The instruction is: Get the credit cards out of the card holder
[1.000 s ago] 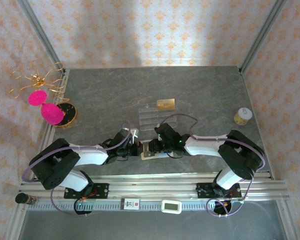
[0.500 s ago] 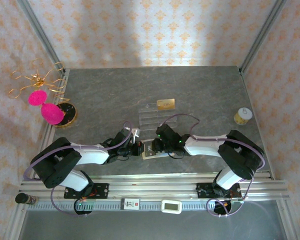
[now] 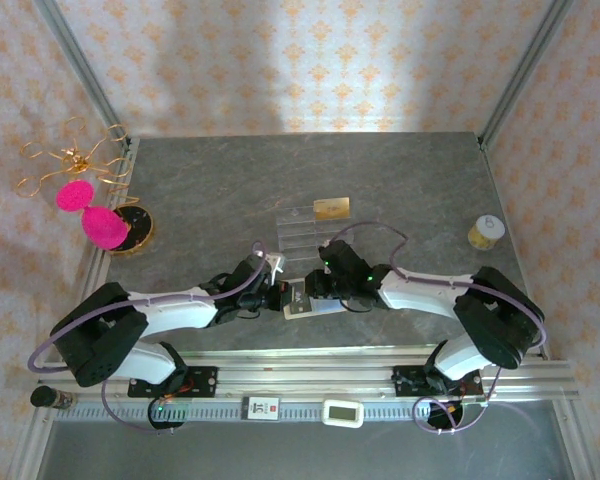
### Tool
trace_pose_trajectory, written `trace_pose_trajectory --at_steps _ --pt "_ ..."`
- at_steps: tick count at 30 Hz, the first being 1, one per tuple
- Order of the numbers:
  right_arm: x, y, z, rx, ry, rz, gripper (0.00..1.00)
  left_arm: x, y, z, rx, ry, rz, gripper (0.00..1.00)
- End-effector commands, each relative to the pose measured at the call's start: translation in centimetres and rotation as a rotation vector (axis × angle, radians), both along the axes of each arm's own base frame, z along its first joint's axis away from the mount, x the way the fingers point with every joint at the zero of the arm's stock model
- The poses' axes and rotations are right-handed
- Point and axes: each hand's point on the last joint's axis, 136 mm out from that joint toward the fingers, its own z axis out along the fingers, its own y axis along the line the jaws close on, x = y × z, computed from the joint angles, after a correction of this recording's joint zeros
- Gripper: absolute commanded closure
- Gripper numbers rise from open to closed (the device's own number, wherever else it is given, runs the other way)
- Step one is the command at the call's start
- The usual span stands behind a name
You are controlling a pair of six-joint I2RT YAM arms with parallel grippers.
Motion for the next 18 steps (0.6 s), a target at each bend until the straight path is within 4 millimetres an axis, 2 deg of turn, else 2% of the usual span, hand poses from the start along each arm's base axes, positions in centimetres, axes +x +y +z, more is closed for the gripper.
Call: trace_pose_trajectory --at_steps 1,5,16,18 --pt "-1.1 0.3 -1.3 0.031 0.058 0.033 0.82 -0.4 1.5 -2.2 0.096 0.030 0.023 1.00" --pt "-1.3 0.1 -2.1 0.014 0.080 0.030 0.84 -0.5 2.5 -3.0 0.110 0.047 0.067 1.00" --pt "-1.5 -0.2 -3.4 0.001 0.105 0.025 0.85 -1.1 2.2 -4.6 0.114 0.080 0.040 1.00" --pt "-1.4 -0.1 -3.3 0.004 0.104 0.025 0.90 -1.1 2.0 -4.6 0.107 0.083 0.032 1.00"
